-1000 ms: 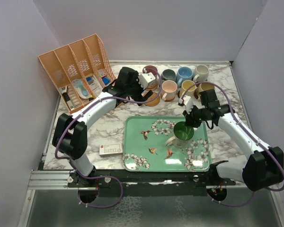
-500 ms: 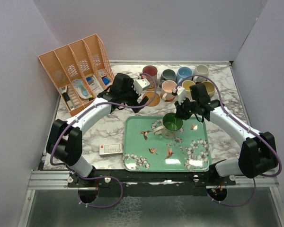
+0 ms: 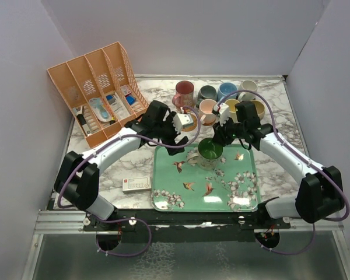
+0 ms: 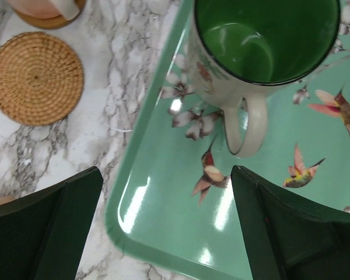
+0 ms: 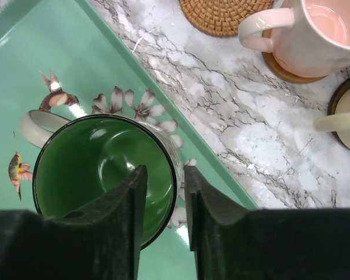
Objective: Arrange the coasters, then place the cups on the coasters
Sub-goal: Move the cup to the tray, then pick up the cup from the tray.
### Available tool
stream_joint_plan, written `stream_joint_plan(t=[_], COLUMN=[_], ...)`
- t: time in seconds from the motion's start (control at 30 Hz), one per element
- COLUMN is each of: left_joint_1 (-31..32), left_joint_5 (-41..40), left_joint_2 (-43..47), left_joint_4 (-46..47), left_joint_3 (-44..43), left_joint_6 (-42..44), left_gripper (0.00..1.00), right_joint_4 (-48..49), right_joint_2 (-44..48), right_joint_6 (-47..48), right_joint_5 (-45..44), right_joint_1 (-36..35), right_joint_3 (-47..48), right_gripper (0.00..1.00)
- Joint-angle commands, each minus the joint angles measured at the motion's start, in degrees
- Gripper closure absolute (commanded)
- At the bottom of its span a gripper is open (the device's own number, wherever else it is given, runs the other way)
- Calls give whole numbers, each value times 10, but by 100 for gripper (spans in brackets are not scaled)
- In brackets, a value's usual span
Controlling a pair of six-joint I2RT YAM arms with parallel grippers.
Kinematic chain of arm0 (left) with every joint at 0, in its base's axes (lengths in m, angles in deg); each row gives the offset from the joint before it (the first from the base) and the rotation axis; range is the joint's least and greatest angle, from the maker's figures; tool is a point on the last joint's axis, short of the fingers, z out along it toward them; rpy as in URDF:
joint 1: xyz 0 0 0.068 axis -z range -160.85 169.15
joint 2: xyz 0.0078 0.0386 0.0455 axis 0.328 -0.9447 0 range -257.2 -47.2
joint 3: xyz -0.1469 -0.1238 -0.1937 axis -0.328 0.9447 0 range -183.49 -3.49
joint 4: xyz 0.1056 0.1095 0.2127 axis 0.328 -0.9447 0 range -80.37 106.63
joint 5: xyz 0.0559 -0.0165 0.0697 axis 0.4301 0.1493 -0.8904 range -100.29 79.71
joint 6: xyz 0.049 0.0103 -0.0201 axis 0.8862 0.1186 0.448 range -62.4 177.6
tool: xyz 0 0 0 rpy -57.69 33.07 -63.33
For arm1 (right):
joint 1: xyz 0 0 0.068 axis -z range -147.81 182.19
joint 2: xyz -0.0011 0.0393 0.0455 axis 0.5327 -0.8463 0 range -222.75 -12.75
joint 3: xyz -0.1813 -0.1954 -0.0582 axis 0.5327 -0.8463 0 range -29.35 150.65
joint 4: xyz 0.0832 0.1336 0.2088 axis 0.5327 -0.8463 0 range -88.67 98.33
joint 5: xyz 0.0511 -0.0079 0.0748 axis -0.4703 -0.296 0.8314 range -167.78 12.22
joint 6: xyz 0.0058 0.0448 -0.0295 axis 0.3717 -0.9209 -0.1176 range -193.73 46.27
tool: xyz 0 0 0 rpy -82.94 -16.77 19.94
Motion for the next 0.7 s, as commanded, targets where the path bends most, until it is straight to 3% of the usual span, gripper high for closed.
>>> stream_joint_plan(t=[0.0,0.17,0.4,0.67], left_joint_1=[27,62,101,122], left_joint_5=[46,32,-3,-32], left_joint_2=[3,-15,-52,-93], left_joint_4=[-18,-25,18,86], left_joint_3=[5,-1,11,27], left_joint_6=[36,59,50,13], left_gripper=[4,4,4,16], right_joint_4=[17,21,19,21], right_joint_2=[27,56,109,130], right_joint_6=[8,2,-7,6], right_joint_5=[9,-5,13,14], right_joint_1=[-3,24,125,168], right_joint_3=[4,0,-7,-19], right_gripper=[64,61,60,60])
